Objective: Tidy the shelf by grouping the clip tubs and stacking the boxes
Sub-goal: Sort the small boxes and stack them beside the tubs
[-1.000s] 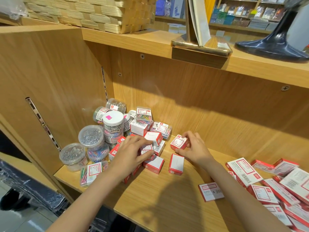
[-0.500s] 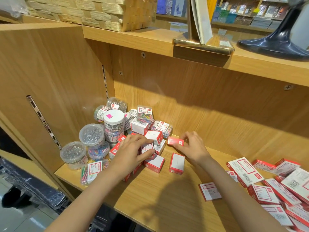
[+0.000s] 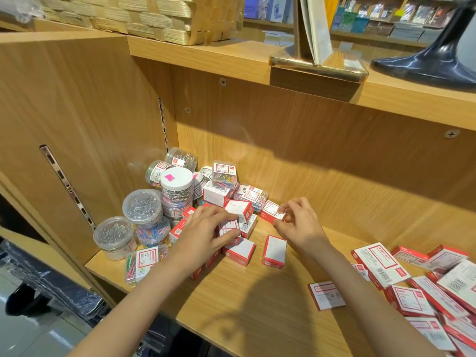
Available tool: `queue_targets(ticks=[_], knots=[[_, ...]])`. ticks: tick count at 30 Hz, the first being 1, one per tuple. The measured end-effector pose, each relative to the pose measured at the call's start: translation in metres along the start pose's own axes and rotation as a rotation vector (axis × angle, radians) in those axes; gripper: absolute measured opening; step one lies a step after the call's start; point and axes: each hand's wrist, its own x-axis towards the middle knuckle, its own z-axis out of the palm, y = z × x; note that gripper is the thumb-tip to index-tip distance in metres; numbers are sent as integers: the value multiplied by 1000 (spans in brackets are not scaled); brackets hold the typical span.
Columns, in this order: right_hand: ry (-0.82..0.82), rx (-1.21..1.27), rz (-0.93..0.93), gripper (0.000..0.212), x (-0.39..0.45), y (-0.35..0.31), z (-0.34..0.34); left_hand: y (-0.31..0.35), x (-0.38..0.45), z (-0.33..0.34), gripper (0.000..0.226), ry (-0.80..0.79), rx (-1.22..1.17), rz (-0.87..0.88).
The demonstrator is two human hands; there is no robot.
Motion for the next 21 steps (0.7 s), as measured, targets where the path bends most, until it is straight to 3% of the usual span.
queue_targets(ticks=[3,5,9,12,15,21], knots=[[-411,83,-48,46,-11,-6,-21,0,0,0,78,-7,4,-6],[-631,-63,-62,62,-17,-8,-21,1,0,0,81,-9,8,-7],[-529,-202,-147,58,-21,-3,-12,1,1,0,79,-15,10,-14],[-405,4,-105,49,-20,-4,-19,0,1,1,82,-2,-2,-3],[-355,180,-50,59,-19,-6,-25,0,1,1,82,0,-3,-9],[-278,-22,-112,64,-23,0,-14,1,0,0,75,-14,8,-20]])
